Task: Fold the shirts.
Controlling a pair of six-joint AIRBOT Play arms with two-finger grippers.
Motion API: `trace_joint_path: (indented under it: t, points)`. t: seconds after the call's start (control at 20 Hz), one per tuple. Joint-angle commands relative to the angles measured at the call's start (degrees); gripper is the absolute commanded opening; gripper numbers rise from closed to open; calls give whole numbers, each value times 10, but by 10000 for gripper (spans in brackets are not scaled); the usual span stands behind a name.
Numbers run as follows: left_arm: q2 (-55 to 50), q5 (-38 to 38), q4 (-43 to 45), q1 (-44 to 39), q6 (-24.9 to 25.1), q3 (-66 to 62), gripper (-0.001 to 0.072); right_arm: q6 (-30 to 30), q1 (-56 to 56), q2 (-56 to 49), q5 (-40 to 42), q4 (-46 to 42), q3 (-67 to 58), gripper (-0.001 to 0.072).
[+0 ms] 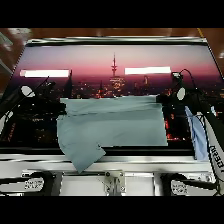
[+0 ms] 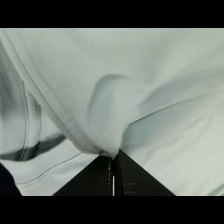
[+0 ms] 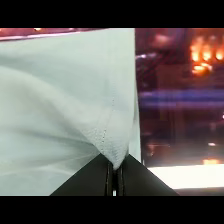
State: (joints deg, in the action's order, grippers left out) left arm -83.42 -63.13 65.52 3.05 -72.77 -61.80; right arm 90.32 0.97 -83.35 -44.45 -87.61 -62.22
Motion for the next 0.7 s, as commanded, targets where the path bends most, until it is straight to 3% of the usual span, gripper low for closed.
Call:
trace_joint_path:
  t: [0.0,0.4,0.45,0.5,0.55,0.6,0.65]
  points:
    - [-2,-19,16,0,-11,-4,33,28,26,-5,-45,11,-12,58]
    - [-13,-19,16,0,-22,-4,35,24,35,-44,-71,82,-11,60]
    - [-12,-21,16,0,-21,-4,70,24,35,-45,-77,82,-11,70]
    - [-12,-24,16,1,-21,-4,175,24,35,-43,-79,82,-11,132]
    - [-12,-35,16,3,-24,-7,285,17,35,-40,-89,82,-13,339]
    - [-11,-58,16,9,-27,-14,340,-12,35,-33,-117,82,-20,510]
    - [-9,-89,16,21,-37,-24,339,-50,35,-22,-156,76,-33,521]
